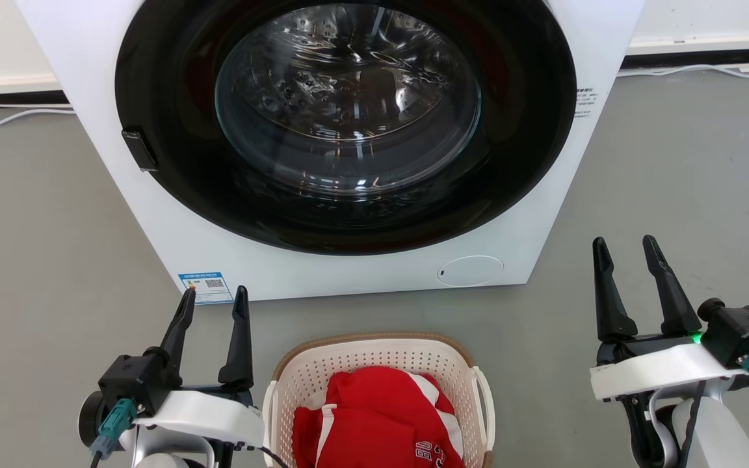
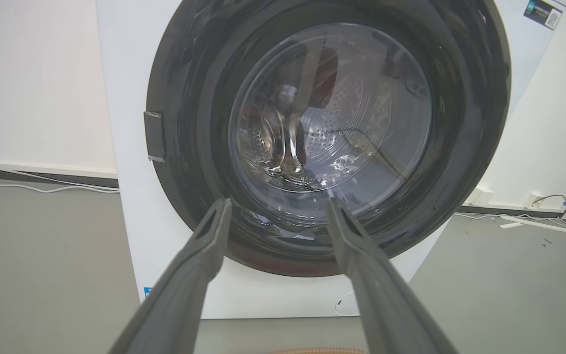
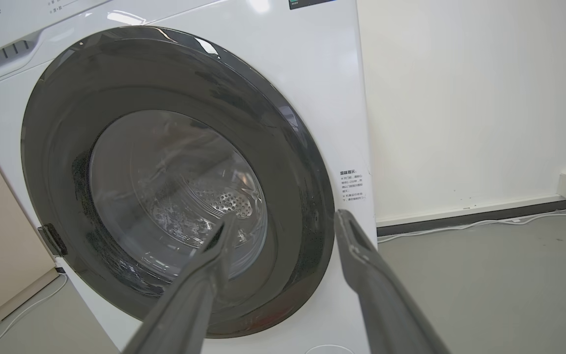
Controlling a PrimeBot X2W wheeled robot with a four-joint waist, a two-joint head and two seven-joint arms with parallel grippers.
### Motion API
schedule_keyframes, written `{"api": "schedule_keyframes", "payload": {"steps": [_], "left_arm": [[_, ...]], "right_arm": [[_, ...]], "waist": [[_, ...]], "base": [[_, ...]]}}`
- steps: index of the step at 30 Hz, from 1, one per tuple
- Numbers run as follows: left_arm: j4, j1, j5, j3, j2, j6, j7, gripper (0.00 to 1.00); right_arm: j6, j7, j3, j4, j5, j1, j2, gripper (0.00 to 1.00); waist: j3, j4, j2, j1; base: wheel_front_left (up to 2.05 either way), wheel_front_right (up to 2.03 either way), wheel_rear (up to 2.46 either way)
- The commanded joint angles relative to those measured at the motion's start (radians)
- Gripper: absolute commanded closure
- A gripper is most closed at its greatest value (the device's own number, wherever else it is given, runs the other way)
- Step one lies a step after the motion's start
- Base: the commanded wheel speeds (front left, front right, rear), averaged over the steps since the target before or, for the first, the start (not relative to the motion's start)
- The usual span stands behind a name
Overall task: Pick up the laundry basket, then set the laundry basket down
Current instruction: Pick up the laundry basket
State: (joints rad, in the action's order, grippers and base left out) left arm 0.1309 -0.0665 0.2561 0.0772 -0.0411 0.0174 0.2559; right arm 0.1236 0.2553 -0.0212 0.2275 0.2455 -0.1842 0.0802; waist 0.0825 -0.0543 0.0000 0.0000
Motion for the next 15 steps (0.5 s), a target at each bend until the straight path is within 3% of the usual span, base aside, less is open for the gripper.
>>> {"api": "schedule_keyframes", "payload": {"steps": [1,15], "left_arm": [[-0.025,-0.019,0.010,-0.026,-0.009,-0.007,0.006,0.00],[-0.004,-0.041,0.014,-0.026,-0.009,-0.002,0.006,0.00]], "right_arm": [[0.007,0.006,0.024,-0.029,-0.011,-0.005,0.006,0.00],[0.007,0.006,0.029,-0.027,-0.007,-0.014,0.008,0.00]], "waist": [[0.003,0.001,0.0000,0.0000],[0.027,0.001,0.0000,0.0000]], "base": [[0.00,0.00,0.00],[0.00,0.00,0.00]]}}
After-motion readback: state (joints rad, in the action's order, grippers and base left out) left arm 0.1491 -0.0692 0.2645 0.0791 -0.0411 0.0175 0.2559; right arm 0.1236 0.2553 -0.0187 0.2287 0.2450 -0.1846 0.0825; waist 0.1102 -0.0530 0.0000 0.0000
